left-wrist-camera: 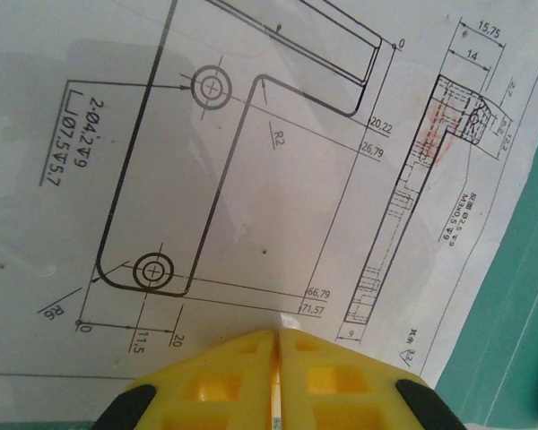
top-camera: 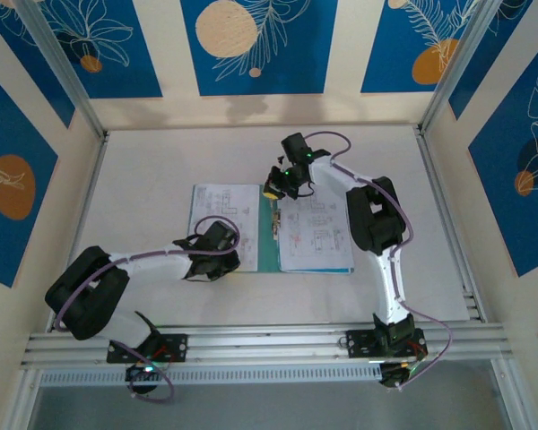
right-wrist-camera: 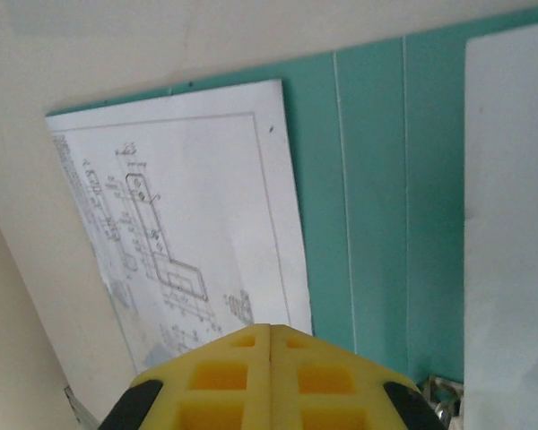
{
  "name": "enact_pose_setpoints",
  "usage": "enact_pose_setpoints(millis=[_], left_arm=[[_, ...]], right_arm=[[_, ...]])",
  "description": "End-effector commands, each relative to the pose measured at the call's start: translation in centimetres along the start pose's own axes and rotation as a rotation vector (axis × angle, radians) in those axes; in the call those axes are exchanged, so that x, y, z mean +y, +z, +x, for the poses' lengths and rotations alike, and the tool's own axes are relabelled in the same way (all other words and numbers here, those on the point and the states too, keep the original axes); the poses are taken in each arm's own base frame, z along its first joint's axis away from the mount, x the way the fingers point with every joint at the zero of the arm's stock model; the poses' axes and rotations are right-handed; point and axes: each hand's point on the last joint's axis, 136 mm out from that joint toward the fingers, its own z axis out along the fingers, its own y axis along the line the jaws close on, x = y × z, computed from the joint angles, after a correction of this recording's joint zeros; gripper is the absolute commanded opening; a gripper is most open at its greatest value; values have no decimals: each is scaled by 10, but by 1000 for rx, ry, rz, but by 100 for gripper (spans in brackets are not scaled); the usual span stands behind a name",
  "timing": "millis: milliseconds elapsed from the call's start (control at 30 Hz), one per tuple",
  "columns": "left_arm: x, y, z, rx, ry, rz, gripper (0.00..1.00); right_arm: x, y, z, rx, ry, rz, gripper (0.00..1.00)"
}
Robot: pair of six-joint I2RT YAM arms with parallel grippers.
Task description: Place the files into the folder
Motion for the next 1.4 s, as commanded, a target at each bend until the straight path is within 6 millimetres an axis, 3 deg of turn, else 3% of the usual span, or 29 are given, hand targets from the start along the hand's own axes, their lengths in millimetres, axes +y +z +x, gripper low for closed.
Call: enact_pose_setpoints(millis=[0,367,600,833,1133,1233,1367], left_arm=[[18,8,5,19,-28,-56,9],[17,9,6,21,-31,-53,9],[15,11,8,22,-48,-43,9],[1,18,20,15,-89,-7,9],[-25,34,36,9,-120,53,9],[-32,39,40,20,-114,67,9],[-35,42,45,29,-108,74,8]], right_arm=[[15,-12,18,31,-6,-35,0],[12,-19,58,39,4,-52,0],[7,-58,69,-64,40,-38,0],[-28,-87,81,-154,221,9,1],[-52,-102,89,-212,422,-47,20],[-54,-102,87,-223,488,-62,30],[-49,-96,79,-236,555,-113,34]])
